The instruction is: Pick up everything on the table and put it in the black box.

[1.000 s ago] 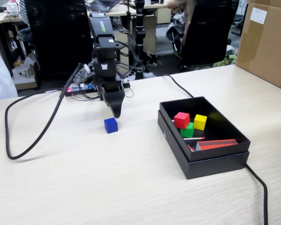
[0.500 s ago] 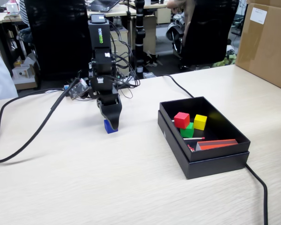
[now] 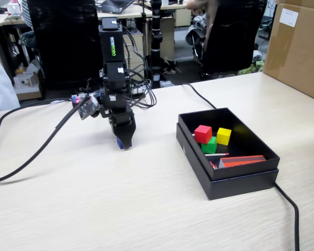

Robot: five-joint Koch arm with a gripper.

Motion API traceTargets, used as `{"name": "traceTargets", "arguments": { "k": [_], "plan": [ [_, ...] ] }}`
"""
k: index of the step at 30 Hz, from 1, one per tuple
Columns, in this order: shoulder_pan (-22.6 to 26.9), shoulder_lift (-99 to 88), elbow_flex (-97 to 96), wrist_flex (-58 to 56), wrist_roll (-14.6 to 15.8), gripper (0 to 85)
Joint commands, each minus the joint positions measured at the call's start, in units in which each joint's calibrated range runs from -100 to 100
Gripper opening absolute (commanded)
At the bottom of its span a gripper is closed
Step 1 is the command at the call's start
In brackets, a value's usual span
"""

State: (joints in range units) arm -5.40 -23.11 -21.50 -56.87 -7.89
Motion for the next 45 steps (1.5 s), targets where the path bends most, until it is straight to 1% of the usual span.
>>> {"name": "traceTargets", "arguments": {
  "k": [1,5,8,9,10,11,13,15,17,18,19,21,26,29,38,39,40,43,44,45],
  "plan": [
    [-0.34,-0.82,1.82,1.71,0.24,11.4],
    [-0.54,-5.64,3.73,1.36,0.10,11.4],
    [1.42,-12.41,13.25,-3.39,0.54,11.3],
    [2.74,-13.78,17.15,-4.68,1.27,11.3],
    [5.23,-14.47,23.58,-5.03,2.78,11.4],
    [6.74,-14.36,27.39,-5.03,3.66,11.4],
    [10.21,-12.75,34.73,-5.03,5.13,11.4],
    [13.09,-9.88,39.63,-5.03,5.96,11.4],
    [17.48,-3.69,47.52,-5.89,7.47,11.4],
    [18.85,-0.59,50.96,-6.93,8.11,11.4],
    [21.25,5.95,57.40,-8.31,9.33,11.4],
    [22.81,12.26,62.66,-9.61,10.35,11.4],
    [24.91,25.23,67.92,-10.21,11.87,11.6],
    [25.20,31.88,68.28,-10.21,12.70,12.1],
    [26.08,38.88,71.09,-10.21,13.33,12.8],
    [26.18,39.00,71.00,-10.56,13.53,18.0],
    [26.08,39.11,70.91,-11.25,13.53,25.0],
    [25.89,36.93,70.09,-12.80,13.53,38.8],
    [25.74,34.64,68.91,-13.06,13.53,41.1],
    [25.54,31.54,67.19,-13.15,13.48,41.4]
  ]
}}
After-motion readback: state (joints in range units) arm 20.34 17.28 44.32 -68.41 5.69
